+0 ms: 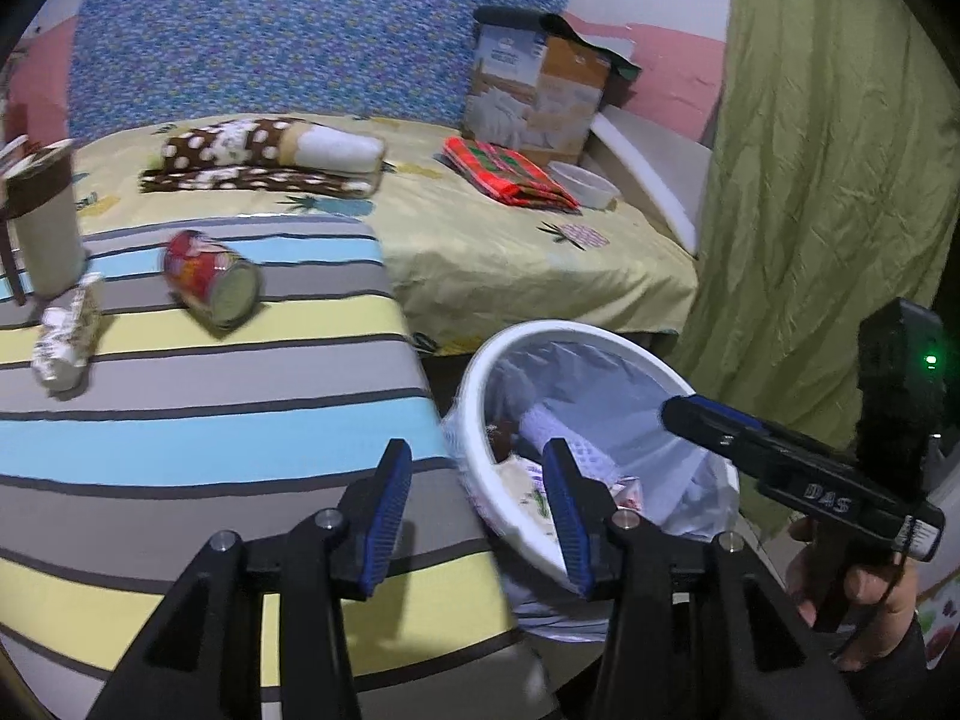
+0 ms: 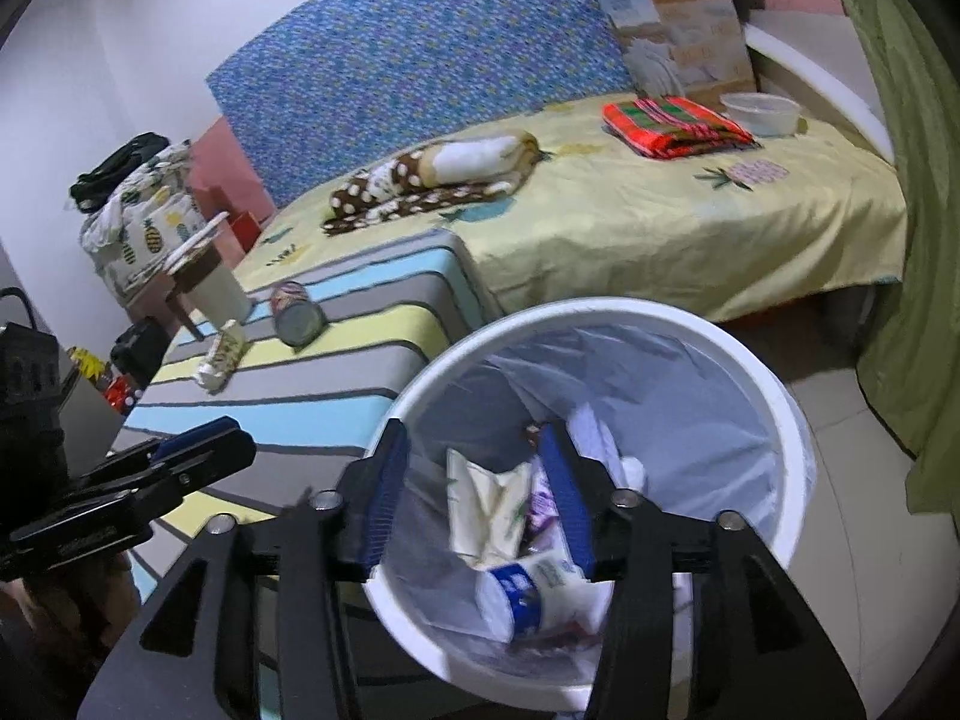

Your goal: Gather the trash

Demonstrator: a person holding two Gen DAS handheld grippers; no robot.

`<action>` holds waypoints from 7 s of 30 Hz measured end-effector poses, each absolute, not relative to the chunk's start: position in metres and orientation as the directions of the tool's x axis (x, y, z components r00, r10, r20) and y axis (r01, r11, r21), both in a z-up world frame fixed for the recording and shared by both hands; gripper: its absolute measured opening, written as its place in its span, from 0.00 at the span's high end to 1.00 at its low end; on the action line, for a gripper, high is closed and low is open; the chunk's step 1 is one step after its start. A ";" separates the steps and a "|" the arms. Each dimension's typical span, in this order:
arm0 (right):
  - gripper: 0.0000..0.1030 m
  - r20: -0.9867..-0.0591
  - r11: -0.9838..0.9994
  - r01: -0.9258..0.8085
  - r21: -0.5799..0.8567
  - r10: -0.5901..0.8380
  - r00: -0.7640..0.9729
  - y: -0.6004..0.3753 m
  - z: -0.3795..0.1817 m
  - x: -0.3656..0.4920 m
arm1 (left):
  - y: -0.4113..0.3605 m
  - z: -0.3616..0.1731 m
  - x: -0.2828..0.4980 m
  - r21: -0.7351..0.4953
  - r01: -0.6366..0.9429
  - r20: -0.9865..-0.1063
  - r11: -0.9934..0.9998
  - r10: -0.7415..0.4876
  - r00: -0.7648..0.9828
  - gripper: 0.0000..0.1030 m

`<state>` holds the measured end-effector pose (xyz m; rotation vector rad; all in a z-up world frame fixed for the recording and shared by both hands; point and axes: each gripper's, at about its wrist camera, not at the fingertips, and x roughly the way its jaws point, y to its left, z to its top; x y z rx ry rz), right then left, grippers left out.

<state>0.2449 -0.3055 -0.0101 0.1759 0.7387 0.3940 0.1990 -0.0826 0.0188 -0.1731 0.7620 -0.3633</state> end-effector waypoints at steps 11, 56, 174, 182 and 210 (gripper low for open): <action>0.45 -0.590 0.862 -0.450 0.235 0.494 0.638 -0.252 0.009 0.250 | -0.013 0.023 0.191 -0.238 0.104 -0.650 0.966 -0.238 0.722 0.54; 0.37 -0.728 0.737 -0.672 0.066 0.496 0.473 -0.122 -0.023 0.352 | 0.108 -0.020 0.299 -0.117 -0.075 -0.713 0.990 -0.031 0.700 0.54; 0.44 -0.674 0.955 -0.219 0.199 0.296 0.677 -0.333 -0.012 0.209 | -0.134 0.021 0.188 -0.258 0.409 -0.640 0.876 -0.472 0.606 0.65; 0.44 -0.655 0.959 -0.219 0.181 0.284 0.701 -0.319 -0.005 0.182 | -0.127 0.023 0.155 -0.228 0.383 -0.635 0.895 -0.434 0.638 0.65; 0.44 -0.611 0.964 -0.228 0.133 0.261 0.747 -0.291 -0.004 0.120 | -0.105 0.024 0.074 -0.169 0.292 -0.615 0.941 -0.333 0.715 0.64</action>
